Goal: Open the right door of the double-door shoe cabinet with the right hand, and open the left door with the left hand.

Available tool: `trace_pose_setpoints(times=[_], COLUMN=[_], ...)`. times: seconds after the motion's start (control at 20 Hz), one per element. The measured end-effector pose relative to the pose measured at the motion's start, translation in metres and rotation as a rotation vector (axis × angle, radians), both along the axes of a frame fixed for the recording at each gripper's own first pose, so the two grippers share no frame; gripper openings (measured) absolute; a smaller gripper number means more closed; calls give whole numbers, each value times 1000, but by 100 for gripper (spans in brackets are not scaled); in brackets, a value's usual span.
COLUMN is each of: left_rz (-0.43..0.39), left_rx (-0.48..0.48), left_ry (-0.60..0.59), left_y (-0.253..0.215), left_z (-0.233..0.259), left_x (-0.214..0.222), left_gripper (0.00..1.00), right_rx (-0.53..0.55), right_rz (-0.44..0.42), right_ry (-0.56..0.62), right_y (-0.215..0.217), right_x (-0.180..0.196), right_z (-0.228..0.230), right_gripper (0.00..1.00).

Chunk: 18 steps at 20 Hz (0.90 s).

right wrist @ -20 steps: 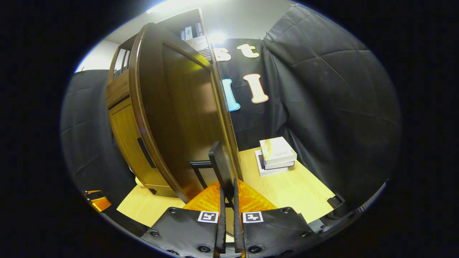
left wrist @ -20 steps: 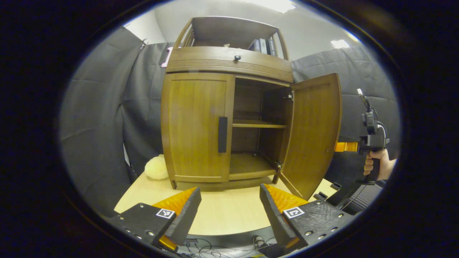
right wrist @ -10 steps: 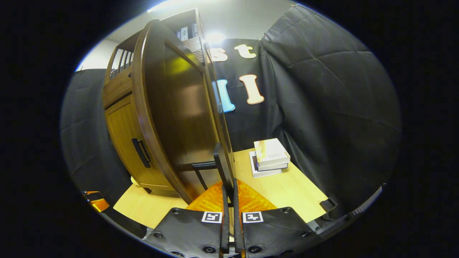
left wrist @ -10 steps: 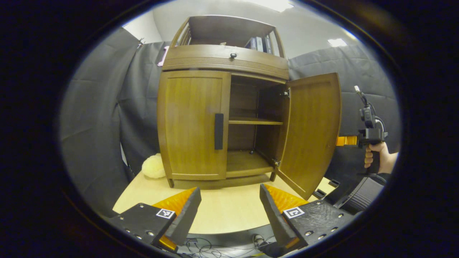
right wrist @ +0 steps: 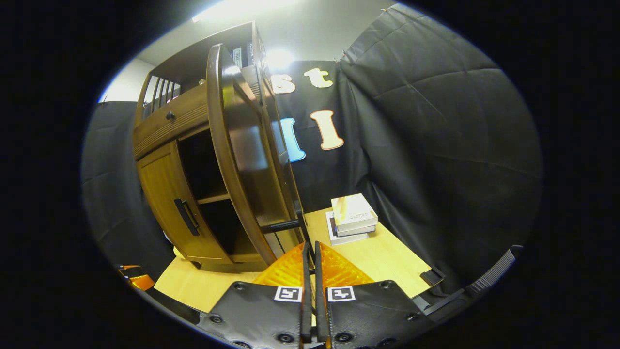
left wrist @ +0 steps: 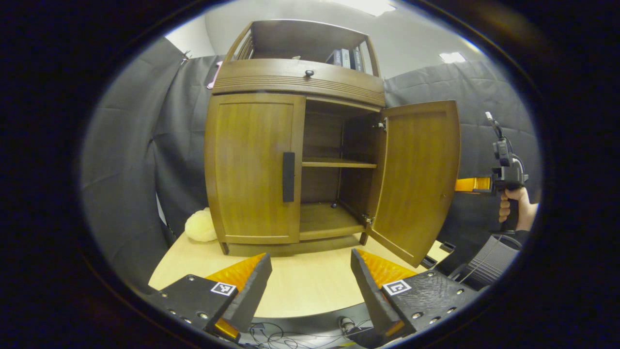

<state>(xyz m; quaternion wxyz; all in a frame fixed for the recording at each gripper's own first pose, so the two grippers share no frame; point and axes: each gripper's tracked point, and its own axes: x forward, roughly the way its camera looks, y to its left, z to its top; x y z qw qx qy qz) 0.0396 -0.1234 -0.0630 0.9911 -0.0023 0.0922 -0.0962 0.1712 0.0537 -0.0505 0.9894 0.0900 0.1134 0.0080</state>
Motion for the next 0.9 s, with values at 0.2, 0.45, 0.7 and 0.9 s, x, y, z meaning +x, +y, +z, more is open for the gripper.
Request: trace_pose_setpoints(times=[0.2, 0.45, 0.7, 0.9], left_rz=[-9, -12, 0, 52], left_rx=[0, -45, -90, -76], left_ry=[-8, -25, -33, -54], left_y=[0, 0, 8, 23], left_z=[1, 3, 9, 12], left_x=[2, 3, 2, 8], left_gripper=[94, 93, 93, 94], right_rx=[1, -52, -58, -83], right_rz=[-55, -29, 96, 141], right_ry=[-12, -59, -110, -136], right_y=[-2, 48, 113, 144], right_x=[-26, -59, -51, -32], right_z=[6, 21, 37, 45], right_gripper=[0, 4, 2, 4])
